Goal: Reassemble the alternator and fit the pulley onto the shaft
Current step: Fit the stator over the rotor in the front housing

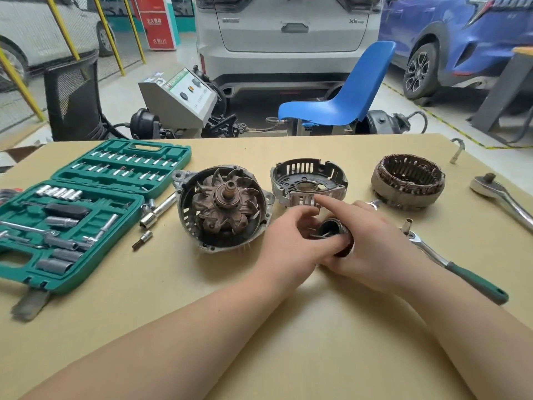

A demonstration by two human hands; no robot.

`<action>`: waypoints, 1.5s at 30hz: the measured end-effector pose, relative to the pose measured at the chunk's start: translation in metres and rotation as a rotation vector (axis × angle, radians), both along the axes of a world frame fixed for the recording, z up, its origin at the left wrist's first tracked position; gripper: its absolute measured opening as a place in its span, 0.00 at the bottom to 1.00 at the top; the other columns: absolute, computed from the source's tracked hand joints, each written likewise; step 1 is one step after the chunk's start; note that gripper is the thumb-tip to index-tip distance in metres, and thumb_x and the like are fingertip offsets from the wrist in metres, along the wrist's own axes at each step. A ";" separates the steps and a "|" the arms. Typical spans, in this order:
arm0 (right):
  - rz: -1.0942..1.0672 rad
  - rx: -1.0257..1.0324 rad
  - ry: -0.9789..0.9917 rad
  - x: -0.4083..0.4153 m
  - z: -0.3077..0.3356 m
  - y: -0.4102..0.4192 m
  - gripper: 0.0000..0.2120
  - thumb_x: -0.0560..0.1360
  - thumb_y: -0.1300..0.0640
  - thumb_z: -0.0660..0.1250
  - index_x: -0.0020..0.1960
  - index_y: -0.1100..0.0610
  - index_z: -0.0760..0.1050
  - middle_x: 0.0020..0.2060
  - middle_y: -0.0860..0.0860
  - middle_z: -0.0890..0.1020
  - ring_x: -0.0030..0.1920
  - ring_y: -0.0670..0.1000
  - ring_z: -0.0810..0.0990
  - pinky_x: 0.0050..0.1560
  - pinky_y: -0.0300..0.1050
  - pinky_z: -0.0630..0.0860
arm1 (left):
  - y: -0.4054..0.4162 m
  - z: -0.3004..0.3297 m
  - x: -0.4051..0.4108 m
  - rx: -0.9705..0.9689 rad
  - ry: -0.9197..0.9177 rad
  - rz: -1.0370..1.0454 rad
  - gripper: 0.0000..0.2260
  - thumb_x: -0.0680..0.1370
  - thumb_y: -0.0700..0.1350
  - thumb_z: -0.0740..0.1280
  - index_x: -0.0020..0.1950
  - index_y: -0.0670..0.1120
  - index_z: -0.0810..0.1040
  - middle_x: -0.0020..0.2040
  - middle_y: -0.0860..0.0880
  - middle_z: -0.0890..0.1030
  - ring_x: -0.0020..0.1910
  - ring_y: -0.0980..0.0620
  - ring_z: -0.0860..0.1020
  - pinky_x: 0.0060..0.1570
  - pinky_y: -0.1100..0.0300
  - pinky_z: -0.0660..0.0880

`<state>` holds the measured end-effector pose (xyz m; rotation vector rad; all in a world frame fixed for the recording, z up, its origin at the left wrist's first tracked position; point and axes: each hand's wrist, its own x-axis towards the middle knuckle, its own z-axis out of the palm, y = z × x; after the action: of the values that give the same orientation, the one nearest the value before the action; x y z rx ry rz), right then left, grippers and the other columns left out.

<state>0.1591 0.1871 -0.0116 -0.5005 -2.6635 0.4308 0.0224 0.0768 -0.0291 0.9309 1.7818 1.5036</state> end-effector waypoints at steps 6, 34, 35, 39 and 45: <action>0.040 -0.336 0.122 0.000 -0.002 0.006 0.40 0.65 0.47 0.82 0.73 0.42 0.71 0.61 0.41 0.82 0.60 0.41 0.81 0.62 0.37 0.76 | -0.004 0.000 -0.002 0.113 -0.301 0.035 0.27 0.66 0.48 0.81 0.64 0.48 0.82 0.56 0.49 0.89 0.57 0.51 0.88 0.57 0.48 0.83; -0.211 -0.464 0.263 0.019 0.000 0.031 0.22 0.73 0.29 0.66 0.56 0.44 0.82 0.37 0.50 0.82 0.37 0.43 0.76 0.43 0.44 0.72 | -0.020 -0.013 -0.001 -0.368 1.071 -0.380 0.42 0.81 0.74 0.53 0.88 0.51 0.52 0.88 0.49 0.53 0.87 0.49 0.48 0.85 0.46 0.42; -0.226 -0.464 0.265 0.019 0.000 0.031 0.26 0.73 0.27 0.64 0.53 0.48 0.81 0.36 0.52 0.81 0.36 0.45 0.75 0.43 0.47 0.71 | -0.019 -0.013 -0.002 -0.355 1.068 -0.377 0.40 0.82 0.73 0.54 0.87 0.51 0.54 0.87 0.48 0.55 0.87 0.49 0.50 0.85 0.46 0.43; -0.321 -0.427 0.234 0.019 -0.001 0.032 0.36 0.72 0.22 0.60 0.44 0.55 0.82 0.29 0.50 0.77 0.30 0.43 0.71 0.37 0.47 0.67 | -0.017 -0.008 -0.005 -0.312 1.016 -0.365 0.35 0.83 0.69 0.60 0.85 0.51 0.61 0.86 0.47 0.60 0.85 0.49 0.55 0.84 0.48 0.50; -0.453 -0.231 0.122 0.021 -0.003 0.034 0.28 0.71 0.23 0.60 0.42 0.47 0.82 0.31 0.41 0.80 0.35 0.41 0.76 0.40 0.46 0.73 | -0.031 0.005 -0.008 0.030 0.695 -0.193 0.17 0.86 0.48 0.67 0.74 0.46 0.79 0.73 0.51 0.80 0.74 0.53 0.75 0.76 0.57 0.68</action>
<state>0.1797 0.2208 -0.0142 -1.0793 -2.2991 0.6063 0.0140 0.0461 -0.0243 1.7397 2.0434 1.1568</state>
